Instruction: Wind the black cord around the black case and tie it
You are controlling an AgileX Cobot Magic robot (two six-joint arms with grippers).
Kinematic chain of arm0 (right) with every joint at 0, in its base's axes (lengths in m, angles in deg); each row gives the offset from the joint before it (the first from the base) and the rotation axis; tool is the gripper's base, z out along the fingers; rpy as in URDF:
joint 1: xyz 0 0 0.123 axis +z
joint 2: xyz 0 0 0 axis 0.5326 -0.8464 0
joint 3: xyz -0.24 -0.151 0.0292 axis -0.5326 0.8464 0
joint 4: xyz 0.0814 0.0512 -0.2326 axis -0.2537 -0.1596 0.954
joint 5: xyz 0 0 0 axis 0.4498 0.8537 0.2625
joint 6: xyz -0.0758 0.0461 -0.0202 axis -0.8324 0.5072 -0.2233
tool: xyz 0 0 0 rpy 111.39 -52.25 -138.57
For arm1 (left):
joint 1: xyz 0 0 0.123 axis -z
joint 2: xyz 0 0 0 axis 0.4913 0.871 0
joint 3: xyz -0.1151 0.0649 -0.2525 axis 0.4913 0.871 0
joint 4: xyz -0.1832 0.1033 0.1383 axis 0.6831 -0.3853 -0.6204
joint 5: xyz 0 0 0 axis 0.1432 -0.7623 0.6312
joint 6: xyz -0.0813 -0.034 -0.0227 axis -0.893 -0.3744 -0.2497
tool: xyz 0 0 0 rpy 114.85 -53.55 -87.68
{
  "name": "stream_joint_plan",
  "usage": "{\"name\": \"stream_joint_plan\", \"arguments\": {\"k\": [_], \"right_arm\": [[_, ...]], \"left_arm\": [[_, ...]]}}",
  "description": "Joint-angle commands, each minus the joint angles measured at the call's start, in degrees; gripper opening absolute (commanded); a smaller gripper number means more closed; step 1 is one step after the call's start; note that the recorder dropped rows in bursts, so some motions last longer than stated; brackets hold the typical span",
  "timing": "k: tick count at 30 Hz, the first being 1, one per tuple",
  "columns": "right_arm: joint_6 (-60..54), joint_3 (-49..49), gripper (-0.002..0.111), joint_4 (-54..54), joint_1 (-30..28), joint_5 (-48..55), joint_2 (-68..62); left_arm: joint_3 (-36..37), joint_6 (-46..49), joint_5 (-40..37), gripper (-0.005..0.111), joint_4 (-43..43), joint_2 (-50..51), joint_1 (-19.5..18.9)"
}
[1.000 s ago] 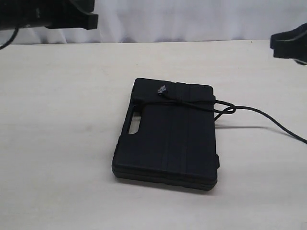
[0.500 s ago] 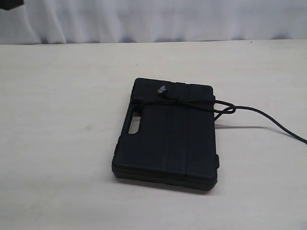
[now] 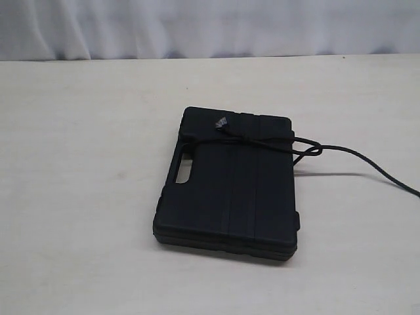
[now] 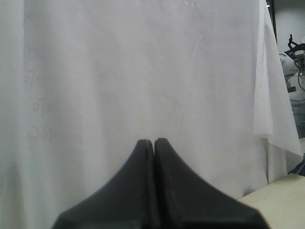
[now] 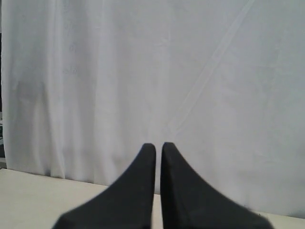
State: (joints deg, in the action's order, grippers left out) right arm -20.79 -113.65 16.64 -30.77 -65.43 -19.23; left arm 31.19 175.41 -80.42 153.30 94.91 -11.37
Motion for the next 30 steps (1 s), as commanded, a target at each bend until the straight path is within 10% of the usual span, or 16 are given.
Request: {"name": "stream_joint_plan", "arguments": {"k": [1,30], "right_arm": [[0.3,0.24,0.004,-0.03,0.14,0.16,0.7],[0.3,0.24,0.004,-0.03,0.14,0.16,0.7]], "left_arm": [[0.36,-0.4,0.3,0.0,0.23,-0.92,-0.02],[0.62,-3.28,-0.16,0.0,-2.59,-1.55,-0.02]]}}
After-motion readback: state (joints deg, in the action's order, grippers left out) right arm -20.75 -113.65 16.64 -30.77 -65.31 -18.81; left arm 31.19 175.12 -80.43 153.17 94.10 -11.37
